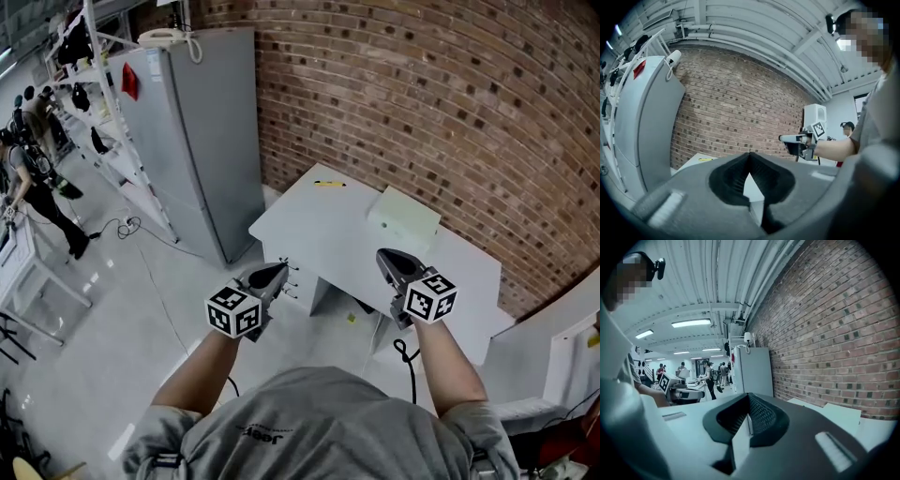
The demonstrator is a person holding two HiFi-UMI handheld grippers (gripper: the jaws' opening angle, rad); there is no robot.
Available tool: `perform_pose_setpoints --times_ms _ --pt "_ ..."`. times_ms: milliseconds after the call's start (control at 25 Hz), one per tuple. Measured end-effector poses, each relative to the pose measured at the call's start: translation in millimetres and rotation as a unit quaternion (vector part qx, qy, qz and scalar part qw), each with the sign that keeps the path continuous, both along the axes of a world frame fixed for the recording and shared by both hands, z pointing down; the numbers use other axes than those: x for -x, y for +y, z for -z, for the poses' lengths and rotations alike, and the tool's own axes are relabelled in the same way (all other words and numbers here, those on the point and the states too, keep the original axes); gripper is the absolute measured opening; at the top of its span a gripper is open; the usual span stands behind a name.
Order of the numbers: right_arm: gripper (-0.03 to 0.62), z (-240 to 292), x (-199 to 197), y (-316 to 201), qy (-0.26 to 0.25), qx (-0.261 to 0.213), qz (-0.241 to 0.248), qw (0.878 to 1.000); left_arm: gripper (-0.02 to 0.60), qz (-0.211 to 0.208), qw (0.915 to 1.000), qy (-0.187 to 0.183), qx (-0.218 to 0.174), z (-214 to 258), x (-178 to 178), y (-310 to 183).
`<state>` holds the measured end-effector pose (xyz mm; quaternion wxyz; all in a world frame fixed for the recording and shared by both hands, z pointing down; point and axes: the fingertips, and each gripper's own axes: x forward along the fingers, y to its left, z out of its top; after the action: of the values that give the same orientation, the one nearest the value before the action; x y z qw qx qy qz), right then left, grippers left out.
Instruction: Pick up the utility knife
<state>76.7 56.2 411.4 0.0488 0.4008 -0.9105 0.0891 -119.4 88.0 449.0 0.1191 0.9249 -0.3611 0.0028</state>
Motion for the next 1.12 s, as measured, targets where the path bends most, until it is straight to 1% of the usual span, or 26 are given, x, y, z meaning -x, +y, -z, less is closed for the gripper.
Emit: perform_pose_setpoints --times_ms 120,240,480,720,920,1000,1120 --pt "0.009 7 24 -40 -0.004 0.000 -0.018 1.000 0.000 -0.017 0.9998 -0.009 -0.005 7 29 -43" --pt "0.009 9 41 -71 -0.002 0.004 -0.031 1.000 -0.002 -0.031 0.9994 -0.010 -0.007 11 49 -77" --pt "0.009 8 48 -114 0.008 0.009 -0.047 0.999 0.000 -0.055 0.9985 -0.007 -0.004 7 56 -122" --pt "0.009 0 39 -160 0.003 0.012 -0.044 0.999 -0.001 -0.056 0.9984 -0.009 0.004 -2 46 -162" --pt "0.009 -13 22 -206 -0.004 0.016 -0.025 1.000 -0.001 -0.038 0.9990 -0.022 0.005 -10 30 -200" --pt "0.009 -18 7 -229 -0.011 0.016 -0.015 1.000 -0.002 -0.026 0.9993 -0.026 0.006 -14 16 -219" --pt "0.009 -23 -24 -266 -0.017 0.015 -0.002 1.000 -0.001 -0.011 0.9996 -0.027 0.006 -19 -18 -251"
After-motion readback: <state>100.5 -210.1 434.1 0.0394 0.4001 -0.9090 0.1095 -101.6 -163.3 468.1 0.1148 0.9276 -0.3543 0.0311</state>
